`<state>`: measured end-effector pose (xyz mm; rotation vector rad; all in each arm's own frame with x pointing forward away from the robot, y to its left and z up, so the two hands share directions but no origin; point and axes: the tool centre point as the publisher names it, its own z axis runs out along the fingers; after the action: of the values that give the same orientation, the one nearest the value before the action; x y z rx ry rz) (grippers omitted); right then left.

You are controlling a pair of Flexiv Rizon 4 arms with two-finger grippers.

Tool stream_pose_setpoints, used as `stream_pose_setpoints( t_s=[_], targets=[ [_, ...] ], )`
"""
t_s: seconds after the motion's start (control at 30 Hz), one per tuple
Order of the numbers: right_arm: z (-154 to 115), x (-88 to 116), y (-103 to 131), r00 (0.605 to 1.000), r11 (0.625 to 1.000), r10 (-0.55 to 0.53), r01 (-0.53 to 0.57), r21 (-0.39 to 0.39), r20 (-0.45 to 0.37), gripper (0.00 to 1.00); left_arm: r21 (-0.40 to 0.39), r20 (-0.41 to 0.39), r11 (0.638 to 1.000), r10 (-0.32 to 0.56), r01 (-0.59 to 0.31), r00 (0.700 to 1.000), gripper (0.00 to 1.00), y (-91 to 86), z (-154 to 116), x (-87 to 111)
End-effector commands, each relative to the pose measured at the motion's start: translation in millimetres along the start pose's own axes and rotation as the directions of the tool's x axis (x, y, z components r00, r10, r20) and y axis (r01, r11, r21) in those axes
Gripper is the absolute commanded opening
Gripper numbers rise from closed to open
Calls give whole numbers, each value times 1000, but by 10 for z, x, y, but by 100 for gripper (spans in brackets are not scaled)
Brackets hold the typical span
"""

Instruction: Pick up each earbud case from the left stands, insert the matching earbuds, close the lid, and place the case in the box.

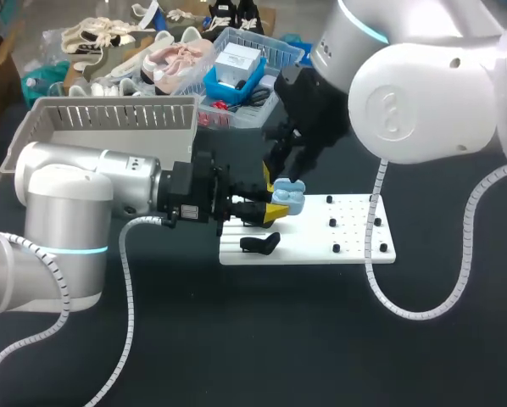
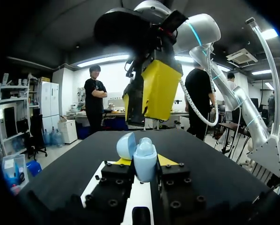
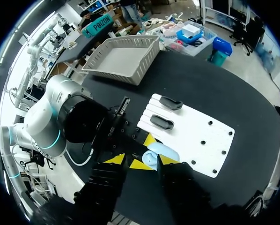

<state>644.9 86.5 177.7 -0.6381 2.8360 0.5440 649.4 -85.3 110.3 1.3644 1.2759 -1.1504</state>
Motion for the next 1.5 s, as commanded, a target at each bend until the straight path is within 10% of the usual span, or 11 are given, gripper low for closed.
stream_pose_setpoints(
  t_s=[0.03, 0.13, 0.27, 1.5],
  targets=[
    [-104, 50, -59, 1000, 999, 20, -20, 25, 24, 43, -1, 0, 1000, 0, 0, 1000, 0, -1, 2, 1],
    [-103, 29, -145, 998, 997, 61, -63, 50, 35, 46, -1, 0, 1000, 0, 0, 1000, 0, -1, 2, 1],
    [-76, -7, -261, 993, 989, 108, -111, 95, 40, 83, -1, 0, 1000, 0, 0, 1000, 0, -1, 2, 1],
    [101, -14, -718, 967, 949, 255, -253, 188, 15, 98, -1, 0, 1000, 0, 0, 1000, 0, -1, 2, 1]
  ],
)
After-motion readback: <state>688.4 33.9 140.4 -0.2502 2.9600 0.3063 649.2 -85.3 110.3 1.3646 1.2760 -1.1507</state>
